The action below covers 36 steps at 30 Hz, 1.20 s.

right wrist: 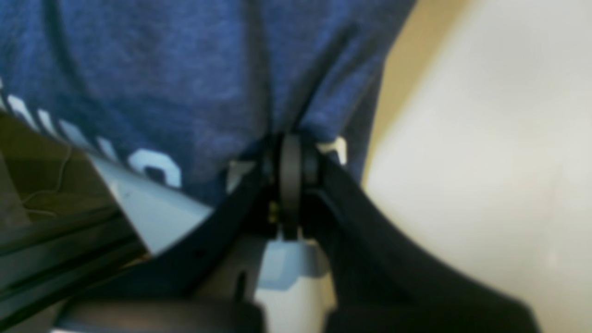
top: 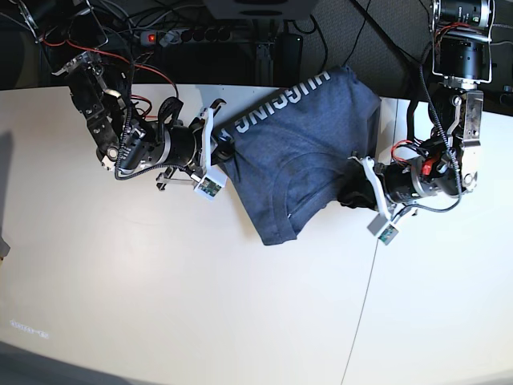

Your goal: Fold the T-shirt properly

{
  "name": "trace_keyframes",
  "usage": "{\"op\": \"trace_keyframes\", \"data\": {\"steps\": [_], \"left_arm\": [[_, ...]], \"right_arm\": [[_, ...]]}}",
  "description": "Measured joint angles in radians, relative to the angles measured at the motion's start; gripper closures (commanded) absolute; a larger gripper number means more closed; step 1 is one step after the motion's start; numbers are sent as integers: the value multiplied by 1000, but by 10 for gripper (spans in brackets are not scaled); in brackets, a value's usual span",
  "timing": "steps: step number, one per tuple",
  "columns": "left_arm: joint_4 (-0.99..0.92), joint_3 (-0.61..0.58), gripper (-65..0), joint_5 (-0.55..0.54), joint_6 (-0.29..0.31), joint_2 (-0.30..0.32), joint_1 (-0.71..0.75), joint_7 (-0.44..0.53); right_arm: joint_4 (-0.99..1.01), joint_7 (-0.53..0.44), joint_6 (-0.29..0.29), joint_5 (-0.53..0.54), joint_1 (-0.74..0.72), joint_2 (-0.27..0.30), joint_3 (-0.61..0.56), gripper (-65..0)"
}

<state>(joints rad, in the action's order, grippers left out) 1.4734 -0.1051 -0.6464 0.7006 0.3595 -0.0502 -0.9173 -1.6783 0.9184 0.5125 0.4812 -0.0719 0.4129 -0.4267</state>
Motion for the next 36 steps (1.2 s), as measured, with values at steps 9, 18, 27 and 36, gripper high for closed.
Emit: {"op": "trace_keyframes", "data": {"steps": [9, 18, 27, 36], "left_arm": [[-56, -119, -54, 61, 0, -1, -62, 61], [-53, -14, -53, -147, 0, 24, -185, -83], [-53, 251, -53, -426, 0, 99, -34, -363], [-54, 391, -53, -522, 0, 106, 187, -402]], "right_arm": [[-120, 16, 0, -27, 100, 0, 3, 0], [-126, -24, 0, -14, 108, -4, 169, 0], [-126, -35, 0, 47, 27, -12, 209, 0], [-124, -36, 0, 58, 8, -116, 175, 0]]}}
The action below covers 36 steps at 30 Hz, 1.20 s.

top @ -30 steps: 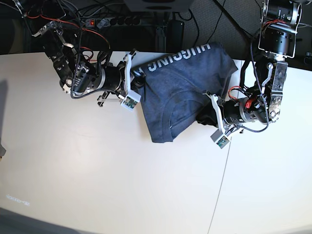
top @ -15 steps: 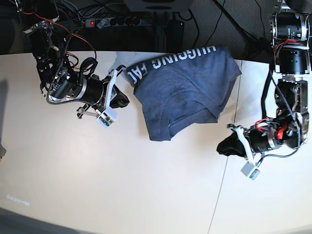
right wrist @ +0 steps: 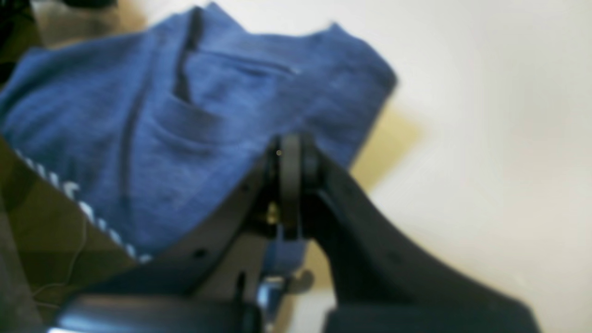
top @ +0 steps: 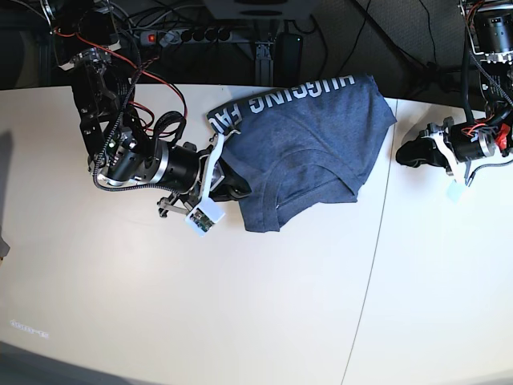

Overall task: Fold the T-shirt properly
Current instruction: 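Grasp opposite sides of the folded shirt with both grippers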

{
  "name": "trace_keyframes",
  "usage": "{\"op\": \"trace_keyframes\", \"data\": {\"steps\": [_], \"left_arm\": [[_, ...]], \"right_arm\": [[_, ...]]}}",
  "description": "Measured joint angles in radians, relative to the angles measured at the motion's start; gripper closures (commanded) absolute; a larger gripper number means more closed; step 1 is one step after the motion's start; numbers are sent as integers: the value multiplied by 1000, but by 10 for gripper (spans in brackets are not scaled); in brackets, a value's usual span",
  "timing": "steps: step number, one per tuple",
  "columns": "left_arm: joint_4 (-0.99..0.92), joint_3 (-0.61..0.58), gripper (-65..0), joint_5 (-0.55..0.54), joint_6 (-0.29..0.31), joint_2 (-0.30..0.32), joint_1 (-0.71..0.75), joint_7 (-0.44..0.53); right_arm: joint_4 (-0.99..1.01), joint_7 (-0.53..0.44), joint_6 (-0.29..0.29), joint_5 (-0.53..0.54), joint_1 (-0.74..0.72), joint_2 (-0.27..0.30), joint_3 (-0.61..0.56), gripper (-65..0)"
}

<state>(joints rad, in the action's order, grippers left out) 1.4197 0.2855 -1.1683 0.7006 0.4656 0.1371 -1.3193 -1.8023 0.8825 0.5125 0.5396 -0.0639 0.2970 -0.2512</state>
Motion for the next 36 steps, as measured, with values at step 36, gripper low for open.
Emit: {"op": "trace_keyframes", "data": {"steps": [36], "left_arm": [[11, -424, -54, 415, -2, -207, -145, 290]], "right_arm": [[3, 16, 0, -39, 0, 57, -15, 0]]}}
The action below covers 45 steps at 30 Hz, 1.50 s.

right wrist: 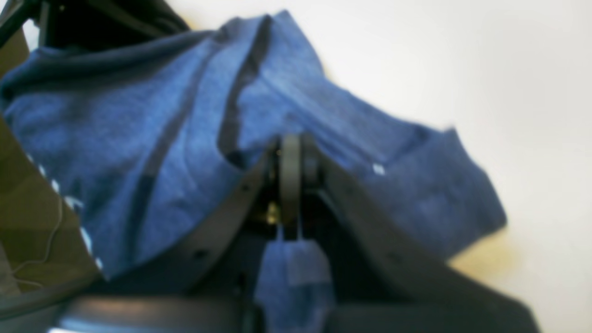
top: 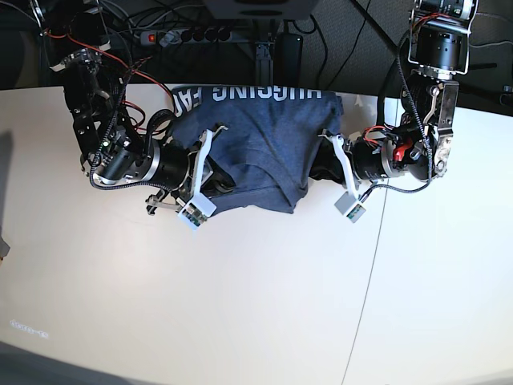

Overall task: Fold the T-shirt properly
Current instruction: 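Grasp opposite sides of the folded shirt with both grippers, then tuck the shirt sides inward with both grippers to square the fold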

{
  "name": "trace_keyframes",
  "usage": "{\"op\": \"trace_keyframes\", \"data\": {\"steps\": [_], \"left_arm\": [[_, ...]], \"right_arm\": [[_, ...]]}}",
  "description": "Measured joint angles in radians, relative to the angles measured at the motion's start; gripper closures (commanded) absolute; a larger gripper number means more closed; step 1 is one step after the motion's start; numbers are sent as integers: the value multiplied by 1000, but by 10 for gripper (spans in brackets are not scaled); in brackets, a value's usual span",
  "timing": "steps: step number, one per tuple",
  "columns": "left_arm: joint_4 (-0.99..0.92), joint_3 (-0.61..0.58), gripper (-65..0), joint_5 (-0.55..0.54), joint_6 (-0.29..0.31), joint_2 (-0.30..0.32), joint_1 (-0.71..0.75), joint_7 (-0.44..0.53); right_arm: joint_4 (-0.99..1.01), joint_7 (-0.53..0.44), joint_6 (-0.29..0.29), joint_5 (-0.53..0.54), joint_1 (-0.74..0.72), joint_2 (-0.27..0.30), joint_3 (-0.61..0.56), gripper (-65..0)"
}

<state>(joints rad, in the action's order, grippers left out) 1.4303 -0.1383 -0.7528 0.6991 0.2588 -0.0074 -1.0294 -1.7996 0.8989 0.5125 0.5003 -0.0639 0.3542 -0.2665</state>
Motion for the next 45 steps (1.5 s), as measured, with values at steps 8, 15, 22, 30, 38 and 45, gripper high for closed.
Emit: {"op": "trace_keyframes", "data": {"steps": [8, 15, 22, 30, 38, 45], "left_arm": [[-12, -3, -54, 61, 2, -45, -75, -32], [-11, 16, -53, -42, 1, 58, -151, -53], [131, 43, -53, -184, 1, 145, -74, -207], [406, 42, -53, -164, 1, 187, 147, -197], [511, 42, -53, -117, 2, 176, 278, -154], [516, 44, -53, -74, 2, 176, 274, -82]], "right_arm": [[0, 1, 0, 0, 0, 6, 43, 0], [-6, 3, 0, 27, 0, 6, 75, 0], [-83, 0, 0, 53, 23, 57, 135, 0], [-93, 14, 0, 55, 117, 63, 134, 0], [-91, 25, 0, 53, 188, 72, 136, 0], [-55, 11, 0, 46, 222, 72, 136, 0]]}}
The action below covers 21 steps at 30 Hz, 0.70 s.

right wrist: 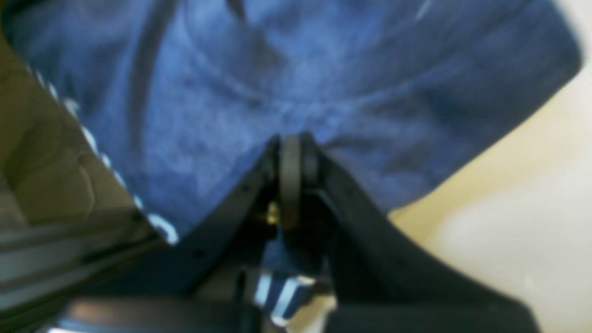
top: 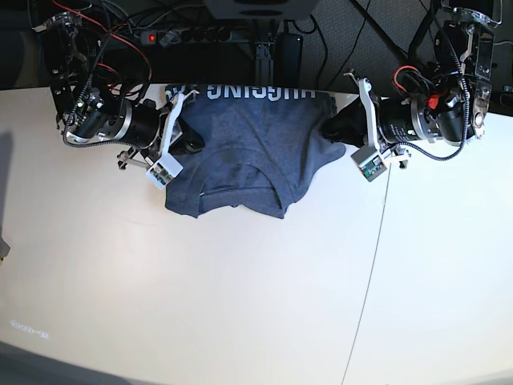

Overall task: Fold the T-shirt properly
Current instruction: 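Tuck the shirt sides inward with both grippers to square the fold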

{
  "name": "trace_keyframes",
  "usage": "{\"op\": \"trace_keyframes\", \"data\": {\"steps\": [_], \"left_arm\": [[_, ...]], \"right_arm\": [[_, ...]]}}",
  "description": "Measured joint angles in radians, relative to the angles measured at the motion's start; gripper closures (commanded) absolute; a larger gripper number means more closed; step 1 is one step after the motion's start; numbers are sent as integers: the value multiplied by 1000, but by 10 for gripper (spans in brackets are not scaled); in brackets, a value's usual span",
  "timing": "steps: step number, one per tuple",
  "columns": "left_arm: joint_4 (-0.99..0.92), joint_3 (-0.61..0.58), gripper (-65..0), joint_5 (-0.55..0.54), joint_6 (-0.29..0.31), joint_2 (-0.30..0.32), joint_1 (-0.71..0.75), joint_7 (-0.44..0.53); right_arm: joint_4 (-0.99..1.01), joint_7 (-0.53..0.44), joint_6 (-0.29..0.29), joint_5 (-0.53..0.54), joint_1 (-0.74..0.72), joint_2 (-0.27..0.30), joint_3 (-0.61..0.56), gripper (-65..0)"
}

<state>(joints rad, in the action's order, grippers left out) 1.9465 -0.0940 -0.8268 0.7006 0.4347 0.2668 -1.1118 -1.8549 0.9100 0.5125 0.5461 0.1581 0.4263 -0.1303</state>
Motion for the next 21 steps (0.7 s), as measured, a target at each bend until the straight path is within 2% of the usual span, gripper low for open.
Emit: {"op": "trace_keyframes", "data": {"steps": [7, 17, 21], "left_arm": [[-5, 0, -53, 101, 0, -1, -2, 141], [-204, -1, -53, 115, 0, -102, -124, 152], [-274, -4, -53, 124, 0, -120, -183, 150]], "right_arm": [[67, -27, 0, 2, -5, 0, 0, 0], [169, -80, 0, -18, -47, -11, 0, 0], [206, -83, 0, -15, -88, -14, 0, 0]]}}
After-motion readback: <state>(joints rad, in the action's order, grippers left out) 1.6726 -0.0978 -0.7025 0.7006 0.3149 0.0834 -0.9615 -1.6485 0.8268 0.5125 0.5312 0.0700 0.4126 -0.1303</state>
